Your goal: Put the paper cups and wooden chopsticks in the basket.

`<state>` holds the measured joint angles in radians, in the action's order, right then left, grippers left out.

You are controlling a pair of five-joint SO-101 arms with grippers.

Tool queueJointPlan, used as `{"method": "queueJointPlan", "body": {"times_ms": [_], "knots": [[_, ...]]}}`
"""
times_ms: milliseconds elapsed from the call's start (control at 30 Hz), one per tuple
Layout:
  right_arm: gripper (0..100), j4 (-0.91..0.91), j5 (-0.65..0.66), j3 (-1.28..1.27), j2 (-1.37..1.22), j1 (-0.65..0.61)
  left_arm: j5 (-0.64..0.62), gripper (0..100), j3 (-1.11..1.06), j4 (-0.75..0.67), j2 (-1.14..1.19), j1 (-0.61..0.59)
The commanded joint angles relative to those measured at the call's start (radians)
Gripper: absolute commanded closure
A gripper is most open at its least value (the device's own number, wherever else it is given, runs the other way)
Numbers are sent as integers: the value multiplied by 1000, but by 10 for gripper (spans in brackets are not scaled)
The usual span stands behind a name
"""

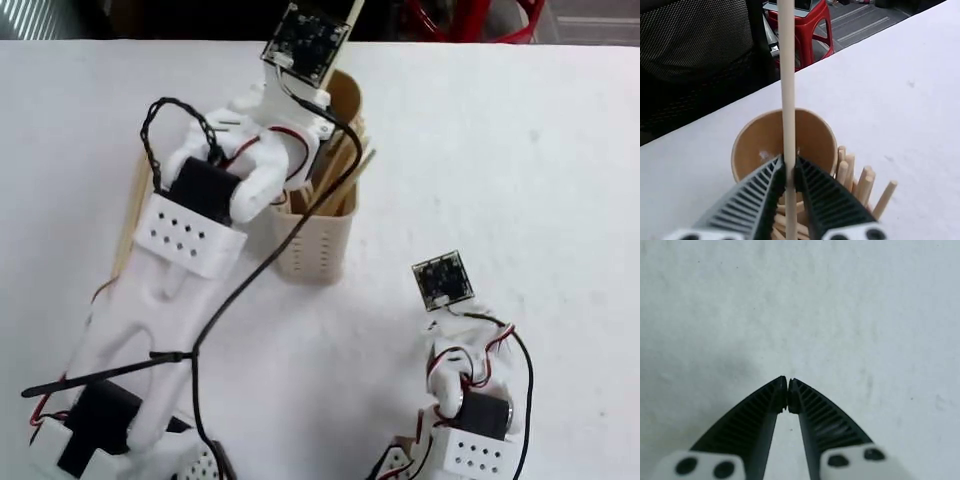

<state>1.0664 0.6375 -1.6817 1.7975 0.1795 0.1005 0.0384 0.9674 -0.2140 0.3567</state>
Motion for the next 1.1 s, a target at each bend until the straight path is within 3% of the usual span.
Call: {"method": "queueJointPlan", "body": {"times_ms": [0,200,400,500,1067], "knots": [[981,-1,0,-9,7,-4,-11,976,9,26,-25,-2],[981,-1,0,-9,7,-4,66,976,-121,-20,-205,30],[981,-1,0,-9,7,-4,66,973,-417,-265,-344,22],[981,-1,0,-9,7,-4,97,976,-440,-342,-355,31],[981,-1,0,-9,7,-4,109,974,-404,-269,-355,58]]}}
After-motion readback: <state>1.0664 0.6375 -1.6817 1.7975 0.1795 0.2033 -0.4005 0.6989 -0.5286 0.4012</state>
